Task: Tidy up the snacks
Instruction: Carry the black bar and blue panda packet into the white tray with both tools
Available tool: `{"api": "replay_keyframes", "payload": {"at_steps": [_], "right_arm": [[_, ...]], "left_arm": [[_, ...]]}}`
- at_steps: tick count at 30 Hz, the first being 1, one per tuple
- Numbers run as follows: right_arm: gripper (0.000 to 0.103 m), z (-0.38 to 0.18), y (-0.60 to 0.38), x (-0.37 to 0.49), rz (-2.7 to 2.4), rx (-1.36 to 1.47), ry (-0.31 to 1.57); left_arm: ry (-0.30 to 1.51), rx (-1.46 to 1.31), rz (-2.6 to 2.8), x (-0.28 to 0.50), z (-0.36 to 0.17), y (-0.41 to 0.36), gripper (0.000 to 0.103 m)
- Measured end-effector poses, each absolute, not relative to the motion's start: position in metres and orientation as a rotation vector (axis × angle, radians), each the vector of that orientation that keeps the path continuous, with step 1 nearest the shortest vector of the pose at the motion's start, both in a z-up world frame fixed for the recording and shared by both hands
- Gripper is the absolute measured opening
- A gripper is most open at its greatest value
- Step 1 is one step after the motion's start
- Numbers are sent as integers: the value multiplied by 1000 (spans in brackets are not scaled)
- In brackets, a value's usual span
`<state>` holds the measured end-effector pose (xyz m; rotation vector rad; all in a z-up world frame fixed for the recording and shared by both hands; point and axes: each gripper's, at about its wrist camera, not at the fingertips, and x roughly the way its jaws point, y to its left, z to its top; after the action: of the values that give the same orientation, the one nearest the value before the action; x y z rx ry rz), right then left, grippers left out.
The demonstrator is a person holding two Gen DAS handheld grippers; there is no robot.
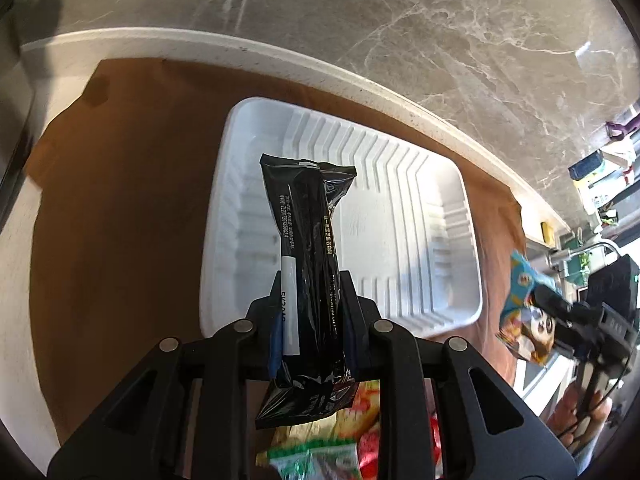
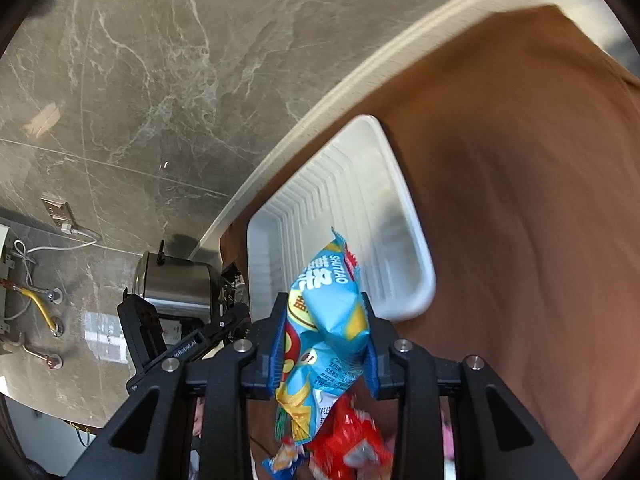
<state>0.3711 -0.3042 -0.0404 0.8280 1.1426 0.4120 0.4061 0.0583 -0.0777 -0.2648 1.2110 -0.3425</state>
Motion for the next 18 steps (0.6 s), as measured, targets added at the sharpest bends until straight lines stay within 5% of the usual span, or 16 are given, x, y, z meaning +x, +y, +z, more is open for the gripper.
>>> {"api": "replay_keyframes", "payload": {"at_steps": [18], "right_arm": [[36, -83, -262, 445, 434, 625, 1239]], "left_arm": [[1253, -160, -325, 468, -122, 29, 21]]}}
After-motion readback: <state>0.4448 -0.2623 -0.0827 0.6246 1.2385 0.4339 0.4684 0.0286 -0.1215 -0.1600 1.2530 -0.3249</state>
